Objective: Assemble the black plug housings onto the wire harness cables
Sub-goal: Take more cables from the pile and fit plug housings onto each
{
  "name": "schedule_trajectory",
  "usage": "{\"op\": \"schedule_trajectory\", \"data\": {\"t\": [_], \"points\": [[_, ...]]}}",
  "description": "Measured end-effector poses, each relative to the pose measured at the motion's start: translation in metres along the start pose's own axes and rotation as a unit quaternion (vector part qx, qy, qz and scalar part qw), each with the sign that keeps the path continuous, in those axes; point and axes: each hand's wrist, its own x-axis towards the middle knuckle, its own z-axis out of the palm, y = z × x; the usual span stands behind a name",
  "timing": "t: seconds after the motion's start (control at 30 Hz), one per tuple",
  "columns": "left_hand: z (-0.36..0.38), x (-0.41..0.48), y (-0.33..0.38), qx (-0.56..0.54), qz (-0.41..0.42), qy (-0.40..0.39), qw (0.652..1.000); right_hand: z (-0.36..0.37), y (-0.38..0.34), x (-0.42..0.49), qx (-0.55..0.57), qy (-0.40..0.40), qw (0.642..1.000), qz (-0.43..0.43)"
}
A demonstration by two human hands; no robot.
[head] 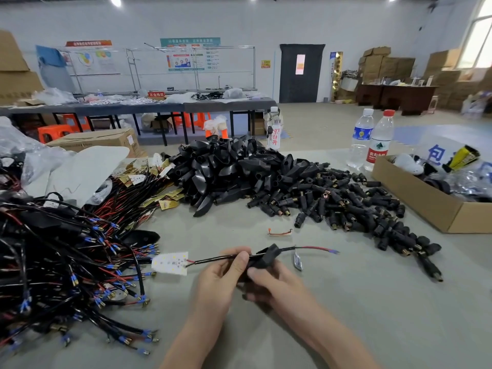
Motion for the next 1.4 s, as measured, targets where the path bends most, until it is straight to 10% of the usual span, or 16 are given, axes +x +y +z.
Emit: {"op": "schedule_trajectory", "data": {"t": [0.53, 0.93, 1.4], "points": [[-0.001, -0.002, 0.001, 0.07, -0.016, -0.027, 0.997, -0.015, -0.015, -0.001, 0.078, 0.146, 0.986, 0.028], [-0.007, 0.003, -0.001, -0.107, -0.074, 0.01, 0.991, -0.03, -0.026, 0.0, 0.185, 0.229, 0.955, -0.02], [-0.01, -0.004, 0.003, 0.136, 0.113, 0.081, 0.981, -0.037, -0.025, 0.001, 0.208, 0.255, 0.944, -0.032]]}}
